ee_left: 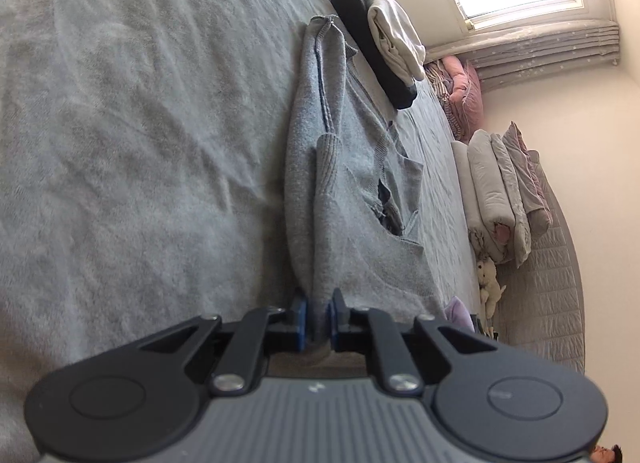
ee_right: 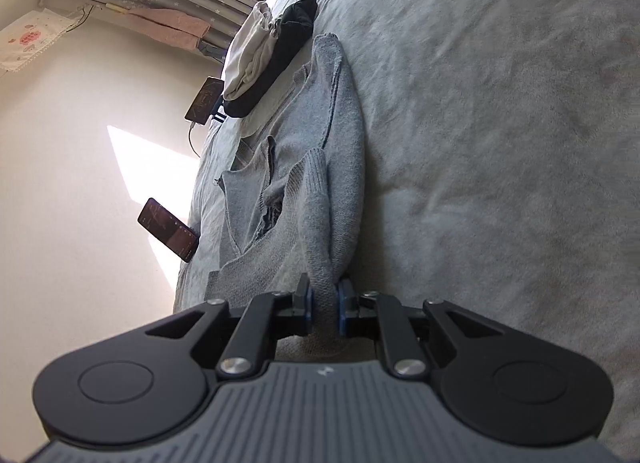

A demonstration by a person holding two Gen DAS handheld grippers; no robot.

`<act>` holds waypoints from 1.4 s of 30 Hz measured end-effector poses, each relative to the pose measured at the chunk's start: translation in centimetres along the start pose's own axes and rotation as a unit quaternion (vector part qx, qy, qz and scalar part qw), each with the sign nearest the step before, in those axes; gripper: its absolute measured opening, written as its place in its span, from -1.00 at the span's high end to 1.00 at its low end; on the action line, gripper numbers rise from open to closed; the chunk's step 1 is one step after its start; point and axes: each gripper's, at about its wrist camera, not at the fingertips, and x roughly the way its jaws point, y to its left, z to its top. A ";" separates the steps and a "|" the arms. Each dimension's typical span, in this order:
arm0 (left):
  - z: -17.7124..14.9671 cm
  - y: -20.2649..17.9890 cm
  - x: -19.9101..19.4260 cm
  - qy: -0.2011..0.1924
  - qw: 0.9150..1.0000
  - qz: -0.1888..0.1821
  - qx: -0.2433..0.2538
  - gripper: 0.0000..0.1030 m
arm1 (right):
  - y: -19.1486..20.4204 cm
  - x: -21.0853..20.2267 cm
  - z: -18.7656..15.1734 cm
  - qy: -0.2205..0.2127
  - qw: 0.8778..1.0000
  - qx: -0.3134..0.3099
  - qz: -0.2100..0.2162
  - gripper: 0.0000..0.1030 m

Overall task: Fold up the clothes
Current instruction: 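Fold the hem section further over toward the collar with both grippers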

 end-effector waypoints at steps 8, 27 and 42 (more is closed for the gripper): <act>-2.4 0.9 -0.9 0.027 0.999 0.023 0.023 0.77 | 0.0 -2.1 -2.8 0.026 0.999 -0.039 -0.018 0.68; 0.5 -2.1 0.7 -0.113 0.984 0.002 0.138 0.32 | 2.3 0.4 -1.2 -0.095 0.985 -0.135 -0.047 0.10; 0.7 -2.4 1.6 -0.151 0.969 0.010 0.193 0.89 | 4.2 3.0 -2.1 -0.129 0.959 -0.240 -0.076 0.83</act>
